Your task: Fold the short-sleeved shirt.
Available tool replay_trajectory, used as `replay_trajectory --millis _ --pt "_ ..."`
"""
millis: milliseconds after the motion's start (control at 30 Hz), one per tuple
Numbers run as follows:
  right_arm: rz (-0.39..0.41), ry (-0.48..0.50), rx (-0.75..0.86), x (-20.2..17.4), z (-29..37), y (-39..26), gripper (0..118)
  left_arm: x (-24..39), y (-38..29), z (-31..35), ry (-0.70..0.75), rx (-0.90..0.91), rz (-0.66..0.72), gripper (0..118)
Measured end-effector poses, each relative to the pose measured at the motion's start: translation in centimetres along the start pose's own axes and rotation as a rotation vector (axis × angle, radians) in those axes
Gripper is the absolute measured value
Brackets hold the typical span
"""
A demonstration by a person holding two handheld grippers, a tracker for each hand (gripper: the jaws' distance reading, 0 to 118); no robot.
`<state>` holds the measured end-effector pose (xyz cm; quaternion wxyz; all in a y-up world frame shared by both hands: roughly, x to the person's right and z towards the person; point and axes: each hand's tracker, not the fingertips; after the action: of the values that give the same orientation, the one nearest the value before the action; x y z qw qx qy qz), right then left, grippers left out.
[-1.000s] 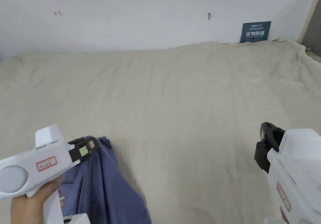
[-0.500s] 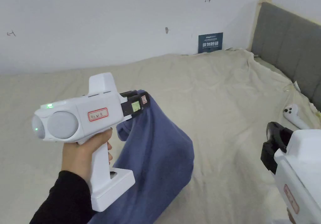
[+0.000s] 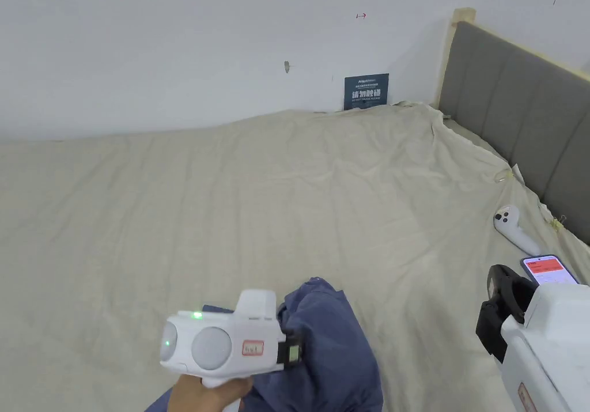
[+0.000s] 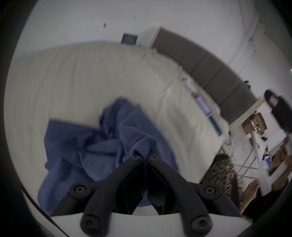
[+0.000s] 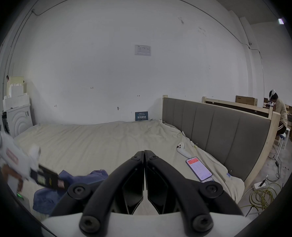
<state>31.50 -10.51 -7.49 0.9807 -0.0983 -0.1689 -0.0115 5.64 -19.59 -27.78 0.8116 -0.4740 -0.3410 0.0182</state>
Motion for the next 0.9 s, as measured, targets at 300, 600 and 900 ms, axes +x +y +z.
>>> replay_trajectory --millis 300,600,900 --pt "-0.001 0.018 -0.02 -0.5 0.1 -0.5 0 -1.6 -4.8 -4.3 0.183 -0.036 -0.003 38" --pt "0.002 0.028 -0.012 -0.8 0.7 -0.3 0 -0.7 -3.7 3.4 0.268 0.223 0.044 114" --pt "0.022 0.05 0.021 -1.7 0.8 1.0 0 -0.4 -2.1 13.7 0.395 0.565 0.015 114"
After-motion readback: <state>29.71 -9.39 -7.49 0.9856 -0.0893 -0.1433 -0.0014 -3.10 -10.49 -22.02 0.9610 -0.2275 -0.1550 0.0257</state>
